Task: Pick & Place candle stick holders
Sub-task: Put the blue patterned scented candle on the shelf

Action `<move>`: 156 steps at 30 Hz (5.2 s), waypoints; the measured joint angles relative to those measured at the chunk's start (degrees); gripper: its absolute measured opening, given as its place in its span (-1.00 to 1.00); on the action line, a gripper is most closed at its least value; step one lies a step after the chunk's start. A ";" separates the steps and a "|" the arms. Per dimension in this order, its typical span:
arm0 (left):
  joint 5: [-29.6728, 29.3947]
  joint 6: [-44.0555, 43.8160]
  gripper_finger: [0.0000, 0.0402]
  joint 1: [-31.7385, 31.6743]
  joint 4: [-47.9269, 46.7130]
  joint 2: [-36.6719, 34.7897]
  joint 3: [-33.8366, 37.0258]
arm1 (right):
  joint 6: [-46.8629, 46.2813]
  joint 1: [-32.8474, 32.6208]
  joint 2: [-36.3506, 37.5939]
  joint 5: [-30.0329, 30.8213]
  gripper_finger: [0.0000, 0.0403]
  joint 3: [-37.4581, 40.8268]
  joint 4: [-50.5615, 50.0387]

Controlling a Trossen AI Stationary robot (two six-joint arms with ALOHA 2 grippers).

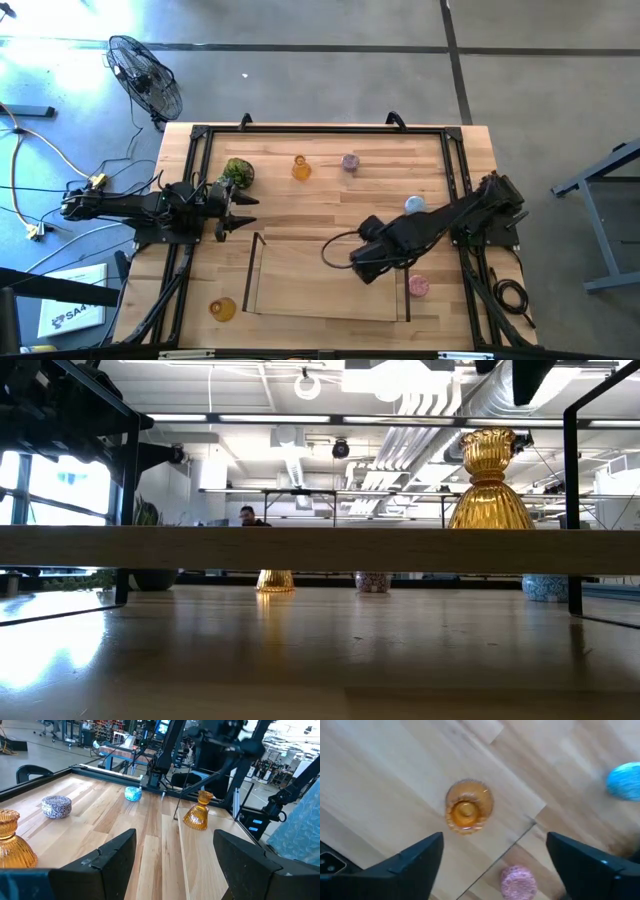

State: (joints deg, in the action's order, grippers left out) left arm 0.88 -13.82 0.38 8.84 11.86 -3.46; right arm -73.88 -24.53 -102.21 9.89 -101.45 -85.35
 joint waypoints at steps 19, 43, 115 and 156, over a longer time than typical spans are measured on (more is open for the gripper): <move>0.00 0.00 0.30 0.00 0.00 0.00 0.00 | -2.42 5.56 16.18 26.31 0.96 0.01 -4.63; -0.01 -0.01 0.30 0.00 0.00 0.00 0.00 | -0.63 41.13 36.35 -6.34 0.96 49.16 16.35; 0.00 -0.01 0.30 0.00 0.00 0.00 0.00 | 4.80 30.73 41.57 4.96 0.43 35.05 21.49; 0.00 0.00 0.30 0.00 -0.02 0.00 0.00 | 38.79 -5.88 24.54 -10.81 0.41 32.20 52.86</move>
State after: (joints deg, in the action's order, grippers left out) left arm 0.88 -13.82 0.38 8.83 11.86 -3.46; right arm -35.09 -30.41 -77.67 -0.92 -69.25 -32.49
